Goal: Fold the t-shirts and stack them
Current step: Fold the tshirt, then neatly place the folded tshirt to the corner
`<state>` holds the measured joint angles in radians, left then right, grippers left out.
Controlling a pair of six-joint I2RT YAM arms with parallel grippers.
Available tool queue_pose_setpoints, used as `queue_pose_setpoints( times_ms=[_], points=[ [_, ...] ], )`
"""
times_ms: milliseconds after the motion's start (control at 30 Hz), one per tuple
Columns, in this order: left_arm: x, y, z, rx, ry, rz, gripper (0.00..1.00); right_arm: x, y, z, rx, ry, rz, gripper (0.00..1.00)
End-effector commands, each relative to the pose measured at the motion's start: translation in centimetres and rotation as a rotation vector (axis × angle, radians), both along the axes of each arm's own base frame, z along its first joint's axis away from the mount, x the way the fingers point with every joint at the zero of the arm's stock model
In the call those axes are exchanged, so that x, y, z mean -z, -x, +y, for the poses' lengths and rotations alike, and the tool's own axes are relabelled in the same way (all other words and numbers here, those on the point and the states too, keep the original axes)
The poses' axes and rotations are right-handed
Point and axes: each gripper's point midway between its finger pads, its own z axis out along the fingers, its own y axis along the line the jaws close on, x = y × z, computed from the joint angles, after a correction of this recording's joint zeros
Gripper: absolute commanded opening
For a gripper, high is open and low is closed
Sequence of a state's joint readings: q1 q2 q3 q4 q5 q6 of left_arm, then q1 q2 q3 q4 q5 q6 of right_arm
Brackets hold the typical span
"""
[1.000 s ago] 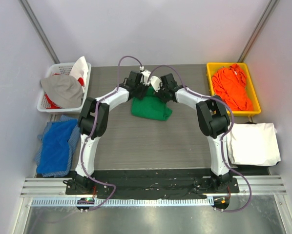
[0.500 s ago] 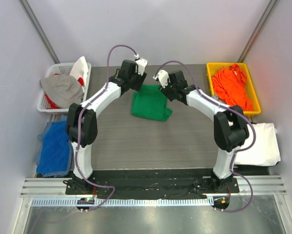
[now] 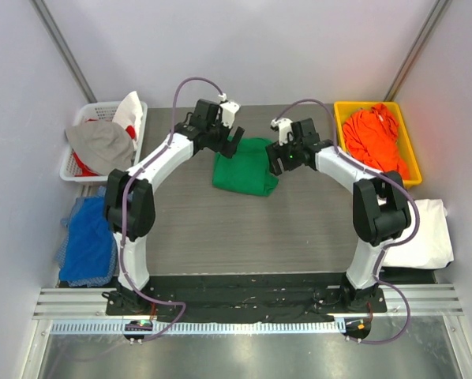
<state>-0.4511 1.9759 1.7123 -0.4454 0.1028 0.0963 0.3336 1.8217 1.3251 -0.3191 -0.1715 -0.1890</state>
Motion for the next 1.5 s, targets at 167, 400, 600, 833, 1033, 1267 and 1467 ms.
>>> queue_pose_setpoints(
  times_ms=[167, 400, 600, 833, 1033, 1267, 1467],
  points=[
    [3.1, -0.7, -1.2, 0.031, 0.001, 0.071, 0.98, 0.9, -0.4, 0.6, -0.002, -0.382, 0.218, 0.81],
    [5.7, -2.2, -1.3, 0.024, -0.044, 0.089, 1.0, 2.6, -1.7, 1.0, -0.002, -0.503, 0.304, 0.82],
    [6.6, -2.9, -1.0, 0.022, -0.078, 0.083, 1.0, 4.2, -2.7, 2.2, -0.016, -0.598, 0.377, 0.82],
    [8.0, -2.1, -0.2, 0.03, -0.114, 0.084, 1.0, 5.8, -3.9, 3.3, -0.011, -0.68, 0.411, 0.82],
    [8.8, -1.4, 0.0, 0.032, -0.118, 0.108, 1.0, 6.5, -4.0, 3.9, -0.009, -0.734, 0.438, 0.82],
    [9.9, -0.8, 0.1, 0.027, -0.113, 0.127, 1.0, 6.6, -3.1, 4.9, -0.032, -0.76, 0.464, 0.82],
    [10.0, -0.9, -0.5, 0.026, -0.083, 0.14, 1.0, 6.0, -2.4, 6.1, -0.071, -0.779, 0.466, 0.82]
  ],
)
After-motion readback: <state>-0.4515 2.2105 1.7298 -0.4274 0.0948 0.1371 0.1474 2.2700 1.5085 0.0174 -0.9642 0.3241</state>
